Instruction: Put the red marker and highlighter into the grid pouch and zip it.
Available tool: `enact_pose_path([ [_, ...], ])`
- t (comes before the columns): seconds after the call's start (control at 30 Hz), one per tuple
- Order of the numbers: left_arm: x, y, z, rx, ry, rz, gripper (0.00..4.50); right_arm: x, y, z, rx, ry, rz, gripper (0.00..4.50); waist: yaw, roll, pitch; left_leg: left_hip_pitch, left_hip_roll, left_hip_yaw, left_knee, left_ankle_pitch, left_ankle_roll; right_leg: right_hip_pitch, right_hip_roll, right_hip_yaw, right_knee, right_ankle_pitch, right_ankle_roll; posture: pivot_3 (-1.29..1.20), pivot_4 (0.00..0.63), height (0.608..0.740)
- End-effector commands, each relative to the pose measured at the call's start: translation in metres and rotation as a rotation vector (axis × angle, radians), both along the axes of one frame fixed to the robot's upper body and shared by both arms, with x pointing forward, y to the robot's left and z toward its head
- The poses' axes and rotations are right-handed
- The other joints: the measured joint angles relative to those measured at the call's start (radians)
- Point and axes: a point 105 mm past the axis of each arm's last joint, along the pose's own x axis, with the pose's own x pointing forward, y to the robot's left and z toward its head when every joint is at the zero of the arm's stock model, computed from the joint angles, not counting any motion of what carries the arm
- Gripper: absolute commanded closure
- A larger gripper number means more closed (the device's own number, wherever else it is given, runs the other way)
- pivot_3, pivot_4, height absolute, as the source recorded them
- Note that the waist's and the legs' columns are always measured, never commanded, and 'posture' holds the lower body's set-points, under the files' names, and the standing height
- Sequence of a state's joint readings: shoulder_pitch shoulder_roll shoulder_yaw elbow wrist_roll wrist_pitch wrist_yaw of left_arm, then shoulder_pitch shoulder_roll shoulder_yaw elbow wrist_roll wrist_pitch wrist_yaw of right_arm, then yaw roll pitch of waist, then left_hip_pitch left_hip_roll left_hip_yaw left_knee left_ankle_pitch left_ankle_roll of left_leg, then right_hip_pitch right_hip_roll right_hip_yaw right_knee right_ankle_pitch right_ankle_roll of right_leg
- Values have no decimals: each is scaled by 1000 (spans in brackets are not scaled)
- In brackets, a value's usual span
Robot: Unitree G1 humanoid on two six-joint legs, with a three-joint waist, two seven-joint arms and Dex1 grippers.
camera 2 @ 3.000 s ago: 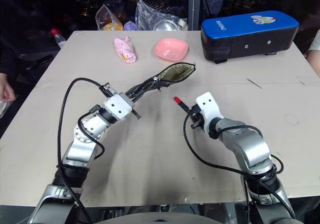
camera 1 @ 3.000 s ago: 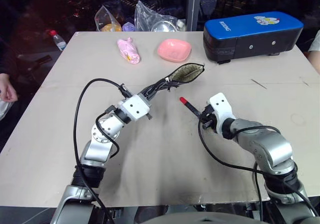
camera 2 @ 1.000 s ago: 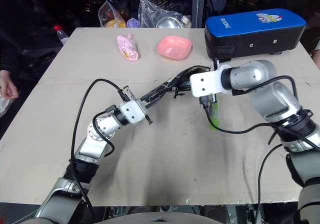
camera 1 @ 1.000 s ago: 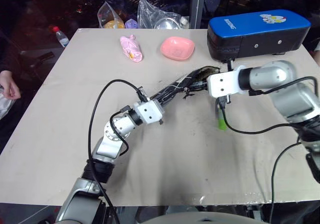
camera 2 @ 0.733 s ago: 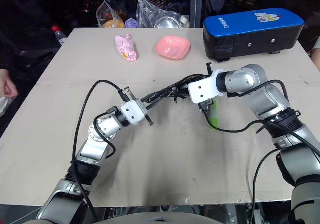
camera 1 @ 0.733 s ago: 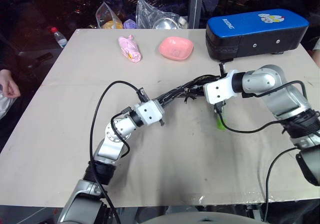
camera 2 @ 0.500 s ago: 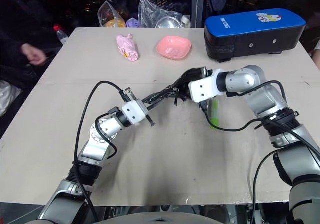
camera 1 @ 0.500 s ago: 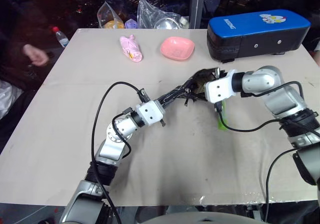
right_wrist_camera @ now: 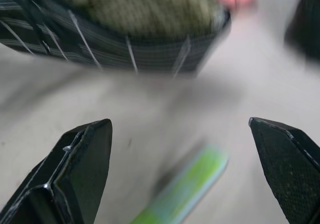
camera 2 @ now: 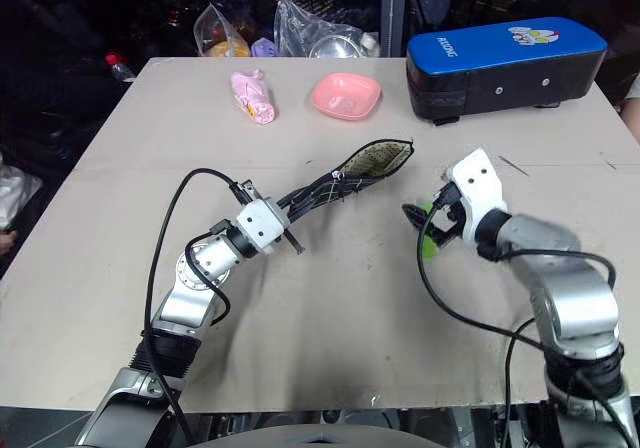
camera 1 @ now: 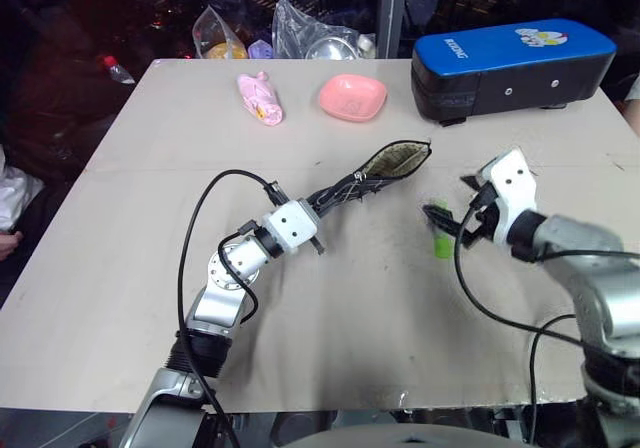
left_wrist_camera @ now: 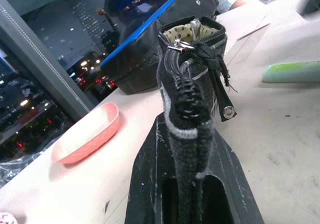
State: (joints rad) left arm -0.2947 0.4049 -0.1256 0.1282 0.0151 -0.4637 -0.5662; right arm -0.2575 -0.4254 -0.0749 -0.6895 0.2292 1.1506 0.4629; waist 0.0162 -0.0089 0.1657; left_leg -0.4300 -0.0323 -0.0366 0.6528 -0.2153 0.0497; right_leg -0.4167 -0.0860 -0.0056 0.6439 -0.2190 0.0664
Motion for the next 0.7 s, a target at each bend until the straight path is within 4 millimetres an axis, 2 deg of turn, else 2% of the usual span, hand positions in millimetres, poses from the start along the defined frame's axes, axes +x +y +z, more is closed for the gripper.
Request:
enact_pose_path([
  [0.03,-1,3,10,-22,-33,-4,4500,-11,1,-16,11,53,-127,67,0,0,0,0,0,-1,0,0,0,0,0,-1,0,0,0,0,150,726],
  [0.33,-1,2,11,-17,-35,-4,4500,-23,7,-61,7,218,-242,67,-4,0,0,1,0,0,0,0,0,0,6,0,0,0,0,0,150,726],
  [0.43,-1,0,11,-16,-36,-6,4500,-20,9,-65,7,217,-251,773,-4,-1,-1,3,0,0,0,0,0,2,7,0,0,0,0,0,150,726],
  [0.63,0,1,12,-15,-38,-4,4500,-16,0,-58,-3,186,-271,3422,-5,-1,-1,5,0,1,0,0,0,5,8,0,0,0,0,0,150,726],
  [0.67,0,1,12,-15,-37,-4,4500,-16,-2,-56,-6,181,-276,3746,-3,-1,-1,5,0,1,0,0,0,5,8,0,0,0,0,0,150,726],
  [0.7,1,1,12,-15,-37,-4,4500,-14,-7,-52,-10,170,-282,3755,-2,-1,-1,5,0,1,0,0,0,5,8,0,0,0,0,0,150,726],
])
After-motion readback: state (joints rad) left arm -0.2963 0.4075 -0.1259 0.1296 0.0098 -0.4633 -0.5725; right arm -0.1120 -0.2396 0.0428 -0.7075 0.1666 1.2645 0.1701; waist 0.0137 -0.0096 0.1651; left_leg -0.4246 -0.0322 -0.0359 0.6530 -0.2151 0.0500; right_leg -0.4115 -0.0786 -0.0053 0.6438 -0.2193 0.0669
